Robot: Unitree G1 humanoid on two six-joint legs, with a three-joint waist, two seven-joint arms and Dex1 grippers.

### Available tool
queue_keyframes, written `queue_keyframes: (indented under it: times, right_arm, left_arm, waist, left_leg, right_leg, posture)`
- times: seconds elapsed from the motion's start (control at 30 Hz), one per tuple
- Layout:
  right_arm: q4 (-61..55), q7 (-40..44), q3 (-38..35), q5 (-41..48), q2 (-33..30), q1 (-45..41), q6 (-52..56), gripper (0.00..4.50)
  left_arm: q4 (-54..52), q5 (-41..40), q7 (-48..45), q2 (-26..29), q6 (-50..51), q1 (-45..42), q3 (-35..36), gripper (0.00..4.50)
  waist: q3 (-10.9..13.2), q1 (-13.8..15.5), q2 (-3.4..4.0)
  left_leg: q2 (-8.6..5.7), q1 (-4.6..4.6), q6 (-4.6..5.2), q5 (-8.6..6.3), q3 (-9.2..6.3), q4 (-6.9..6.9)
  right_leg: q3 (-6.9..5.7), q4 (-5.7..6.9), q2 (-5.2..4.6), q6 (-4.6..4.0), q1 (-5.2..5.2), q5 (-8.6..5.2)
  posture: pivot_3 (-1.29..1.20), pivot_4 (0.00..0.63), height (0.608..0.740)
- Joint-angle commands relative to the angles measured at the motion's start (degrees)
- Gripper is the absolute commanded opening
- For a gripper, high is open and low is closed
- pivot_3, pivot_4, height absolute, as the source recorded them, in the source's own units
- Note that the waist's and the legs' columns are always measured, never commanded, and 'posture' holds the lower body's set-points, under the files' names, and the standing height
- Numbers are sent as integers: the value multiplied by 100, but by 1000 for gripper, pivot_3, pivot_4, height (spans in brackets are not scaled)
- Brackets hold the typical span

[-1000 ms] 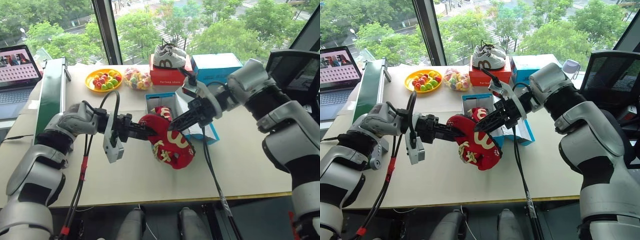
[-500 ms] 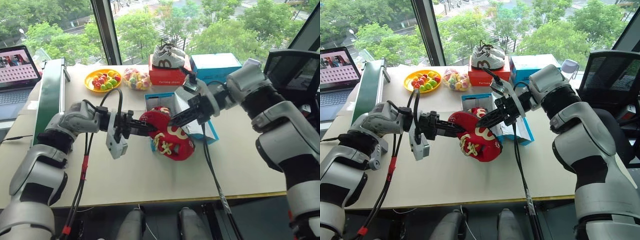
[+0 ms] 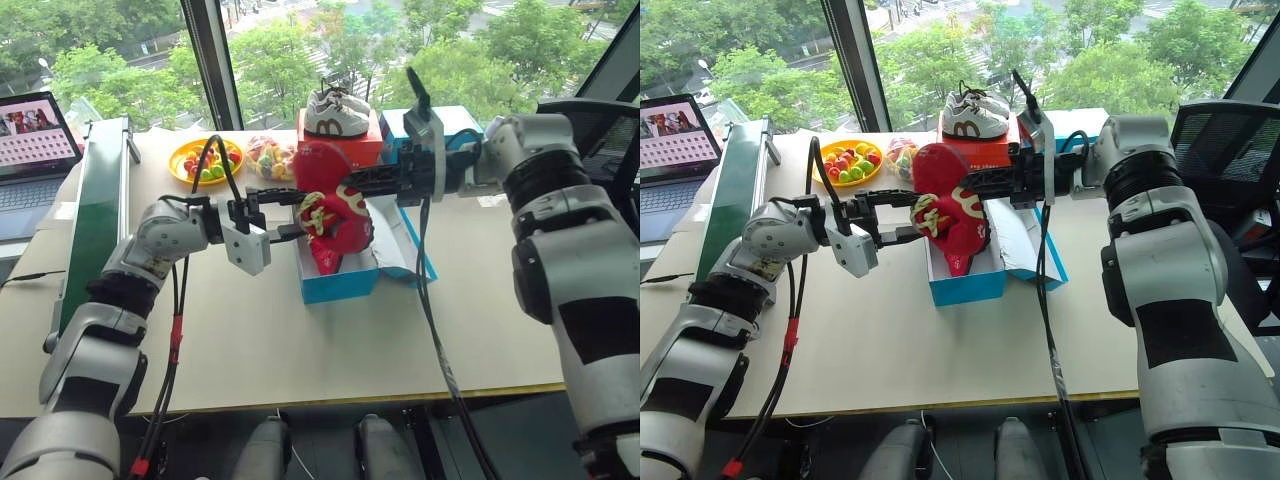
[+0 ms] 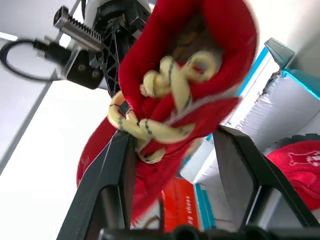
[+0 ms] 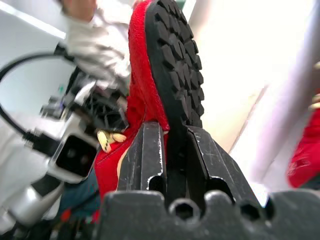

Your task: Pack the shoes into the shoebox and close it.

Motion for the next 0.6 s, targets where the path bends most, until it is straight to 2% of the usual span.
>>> queue_keyframes:
  times: [0.03,0.1,0.2,0.33,0.5,0.6]
  right_arm:
    - [0,-1333,-967,-90,-466,-119,-699,241]
    - [-41,-1892,-1308,-112,-595,42,-776,241]
    - [-3,-3156,-2047,11,-819,376,-963,241]
    - [-935,-3837,-2368,-34,-761,1172,-354,241]
    - [-3200,-5145,-3158,382,155,2387,696,241]
    - [-4331,-5851,-3668,631,936,2689,1061,241]
  left_arm:
    - [-1104,-884,-631,273,1585,735,148,2444]
    - [-1870,-1507,-886,463,2731,1250,298,2444]
    - [-2841,-2335,-1009,748,4415,1922,623,2444]
    - [-3849,-2935,-1131,1104,5898,2549,979,2444]
    - [-4631,-3380,-1368,1426,7126,3035,1300,2444]
    - [-4798,-3407,-1327,1457,7568,3158,1438,2444]
  waist:
    - [0,2,1]
    - [1,3,1]
    - [1,-2,1]
    - [1,-5,2]
    - [2,-72,4]
    - [1,-103,4]
  left_leg:
    - [1,0,0,0,0,0]
    - [0,0,0,0,3,-5]
    - [4,3,0,0,3,-11]
    - [10,9,1,1,6,-13]
    - [18,13,4,2,15,-17]
    - [42,19,4,2,17,-12]
  right_leg:
    - [0,0,0,0,0,0]
    - [6,-2,-1,-1,-1,0]
    - [5,-12,1,-2,4,-1]
    - [4,-23,5,-3,15,-1]
    - [15,-23,12,-5,13,-1]
    - [15,-20,33,-7,17,0]
  posture:
    - [0,150,730]
    - [0,150,730]
    - [0,150,730]
    - [0,150,730]
    - [0,150,730]
    - [0,150,730]
